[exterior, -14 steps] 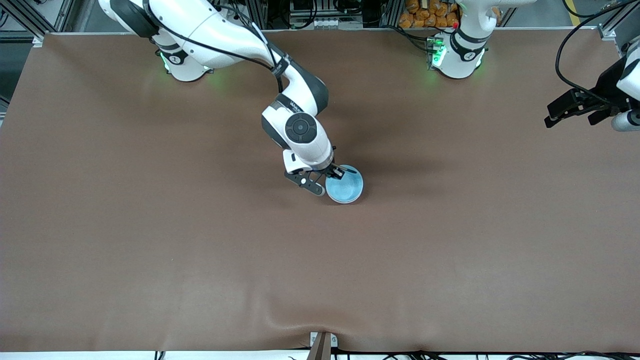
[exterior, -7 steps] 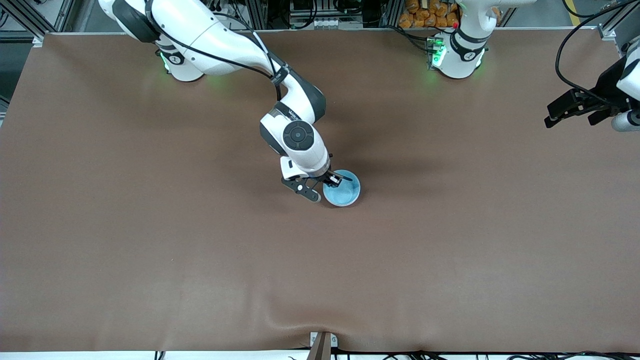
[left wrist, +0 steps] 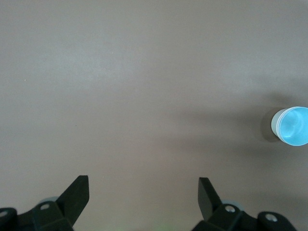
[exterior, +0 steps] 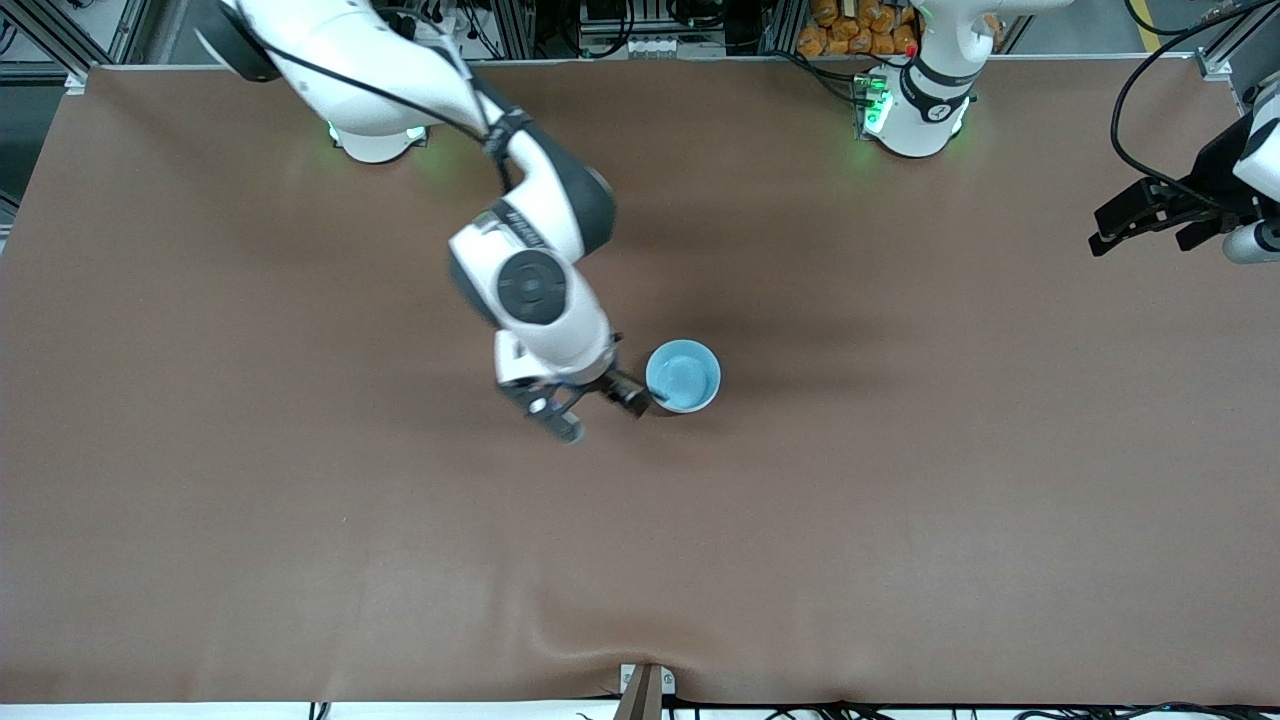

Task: Stack pink and blue bowls on white bowl

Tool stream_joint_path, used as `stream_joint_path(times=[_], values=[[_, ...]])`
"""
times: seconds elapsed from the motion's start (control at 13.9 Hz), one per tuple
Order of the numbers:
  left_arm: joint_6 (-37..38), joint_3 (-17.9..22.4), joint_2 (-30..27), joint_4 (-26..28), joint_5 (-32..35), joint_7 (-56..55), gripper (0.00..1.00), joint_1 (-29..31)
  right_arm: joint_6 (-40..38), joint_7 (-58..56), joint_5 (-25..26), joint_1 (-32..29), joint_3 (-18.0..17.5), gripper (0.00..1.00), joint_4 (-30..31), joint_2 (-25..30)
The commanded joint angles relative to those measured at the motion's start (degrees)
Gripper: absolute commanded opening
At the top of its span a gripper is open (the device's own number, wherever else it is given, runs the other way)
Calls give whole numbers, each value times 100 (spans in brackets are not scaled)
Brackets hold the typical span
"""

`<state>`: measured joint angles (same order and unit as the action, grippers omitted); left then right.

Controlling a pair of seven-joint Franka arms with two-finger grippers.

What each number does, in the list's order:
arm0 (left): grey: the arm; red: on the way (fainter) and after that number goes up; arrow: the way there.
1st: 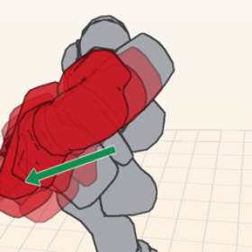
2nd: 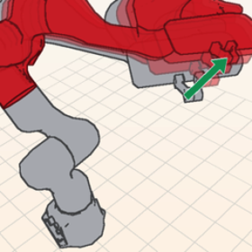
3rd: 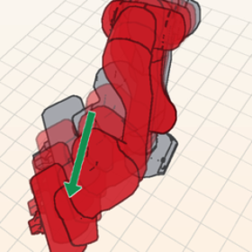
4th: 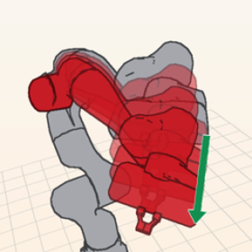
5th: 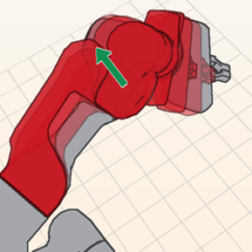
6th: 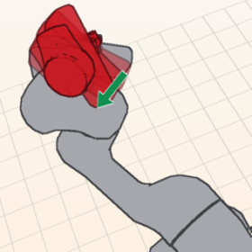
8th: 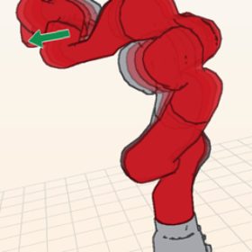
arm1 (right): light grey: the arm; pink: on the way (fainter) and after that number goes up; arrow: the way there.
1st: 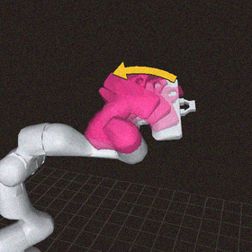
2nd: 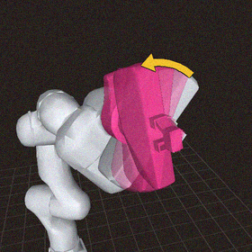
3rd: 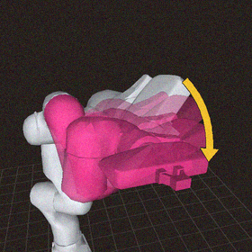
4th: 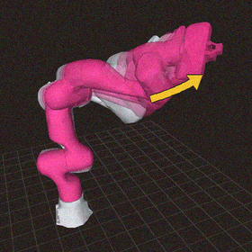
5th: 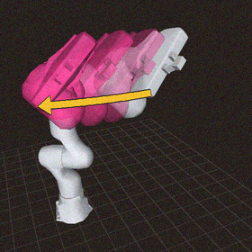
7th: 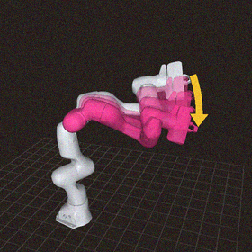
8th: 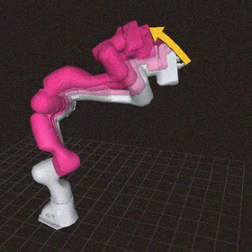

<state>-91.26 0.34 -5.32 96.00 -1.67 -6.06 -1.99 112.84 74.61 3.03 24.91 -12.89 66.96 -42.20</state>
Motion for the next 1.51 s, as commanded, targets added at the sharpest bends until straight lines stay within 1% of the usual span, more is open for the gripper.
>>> stream_joint_path(times=[0.0,0.07,0.14,0.22,0.29,0.58,0.65,0.72,0.79,0.94,1.01,1.08,1.29,1.37,1.44], values=[[-41,18,4,-20,-88,131,100,14,-130,-900,102,-836,-205,100,-140,280],[-41,18,4,-20,-88,131,100,14,-139,-1278,58,-1222,-257,100,-140,534],[-41,10,-4,-20,-88,131,100,14,-331,-1622,58,-1556,-388,100,-122,711],[-15,18,-31,-20,-88,131,100,5,-672,-1999,92,-1838,-477,100,-139,765],[20,10,-74,-20,-88,131,100,5,-928,-2421,101,-2050,-477,100,-148,818],[179,-43,-171,-11,-62,131,100,-21,-1999,-3678,180,-2438,-328,100,-148,1590],[214,-43,-180,-11,-53,140,100,-38,-2229,-4265,242,-2456,-224,100,-148,1818],[240,-104,-224,-11,-44,149,100,-39,-2388,-4793,173,-2439,30,100,-140,2038],[258,-174,-259,6,-27,149,100,-30,-2737,-5216,154,-2404,311,100,-79,2362],[320,-237,-268,-11,-18,149,100,-21,-3327,-5501,154,-2395,410,100,0,2750],[320,-245,-268,-11,-18,149,100,-21,-3451,-5518,154,-2403,402,100,201,2995],[320,-245,-259,-20,-18,158,100,-4,-3444,-5519,146,-2412,401,100,577,3311],[320,-202,-251,-37,-26,254,100,5,-3093,-5527,145,-2439,428,100,1615,4085],[320,-184,-251,-90,-26,272,100,14,-2840,-5527,145,-2421,437,100,2001,4323],[320,-175,-233,-108,-26,281,100,23,-2742,-5545,137,-2430,428,100,2266,4456]])
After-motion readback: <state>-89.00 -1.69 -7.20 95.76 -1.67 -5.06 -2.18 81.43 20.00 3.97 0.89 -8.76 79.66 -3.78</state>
